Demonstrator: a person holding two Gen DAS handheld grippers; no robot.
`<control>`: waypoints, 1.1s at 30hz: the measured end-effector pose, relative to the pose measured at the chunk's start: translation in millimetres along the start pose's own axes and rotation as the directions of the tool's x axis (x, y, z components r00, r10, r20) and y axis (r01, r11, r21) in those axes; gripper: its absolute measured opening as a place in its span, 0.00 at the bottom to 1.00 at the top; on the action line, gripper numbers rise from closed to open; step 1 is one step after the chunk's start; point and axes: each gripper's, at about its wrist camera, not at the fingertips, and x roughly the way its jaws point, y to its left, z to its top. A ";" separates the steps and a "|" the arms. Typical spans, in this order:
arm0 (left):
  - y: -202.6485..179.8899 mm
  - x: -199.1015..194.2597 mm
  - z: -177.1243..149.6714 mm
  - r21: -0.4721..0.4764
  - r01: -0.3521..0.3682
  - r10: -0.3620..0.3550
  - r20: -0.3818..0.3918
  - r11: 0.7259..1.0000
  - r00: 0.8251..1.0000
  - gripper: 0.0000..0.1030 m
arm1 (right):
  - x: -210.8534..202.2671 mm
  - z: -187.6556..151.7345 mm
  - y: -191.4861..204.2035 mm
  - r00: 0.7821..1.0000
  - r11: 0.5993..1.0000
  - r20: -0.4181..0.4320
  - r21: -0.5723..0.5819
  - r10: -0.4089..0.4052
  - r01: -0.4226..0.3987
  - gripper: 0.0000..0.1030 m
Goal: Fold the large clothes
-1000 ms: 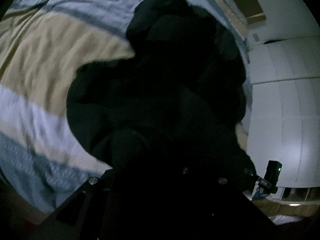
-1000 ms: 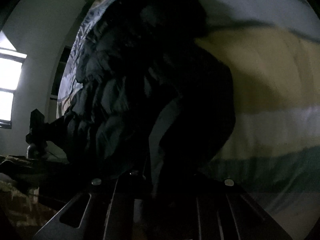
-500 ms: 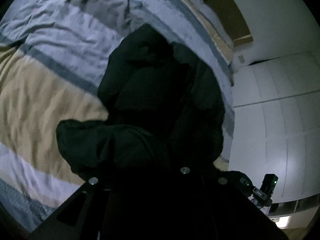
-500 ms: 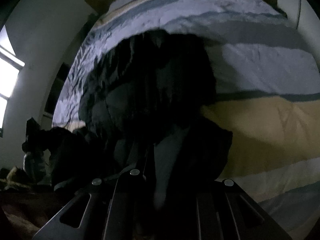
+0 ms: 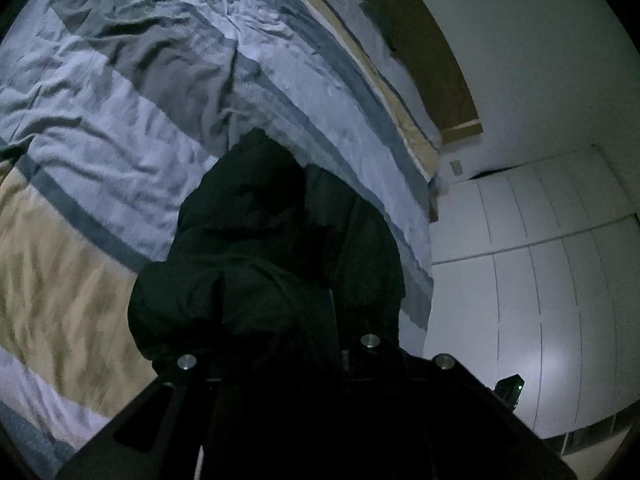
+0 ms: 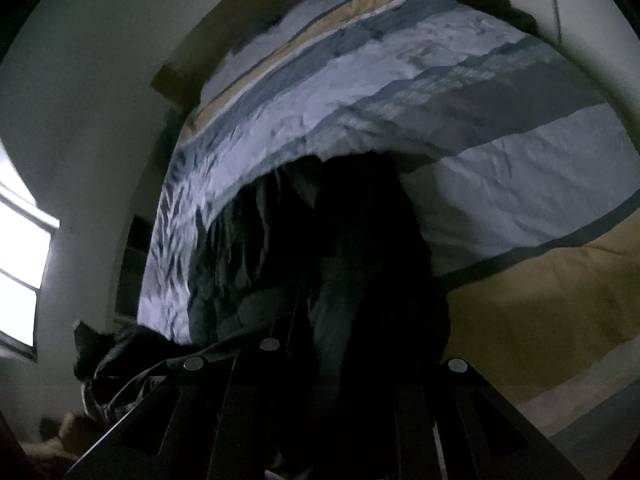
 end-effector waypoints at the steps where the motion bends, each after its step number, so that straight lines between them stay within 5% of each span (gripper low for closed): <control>1: -0.8 3.0 4.7 -0.008 0.002 -0.002 0.003 1.000 1.000 0.11 | 2.7 4.4 0.7 1.000 1.000 0.003 0.010 0.005 -0.005 0.13; 15: 19.4 62.8 75.6 -0.181 -0.005 0.014 0.049 0.983 0.999 0.11 | 77.0 85.3 8.8 0.999 0.995 0.052 0.094 -0.014 0.009 0.19; 33: 39.1 161.9 139.9 -0.179 -0.153 0.155 -0.001 0.972 0.988 0.13 | 179.1 135.3 -24.8 0.981 0.972 0.029 0.145 -0.189 0.183 0.23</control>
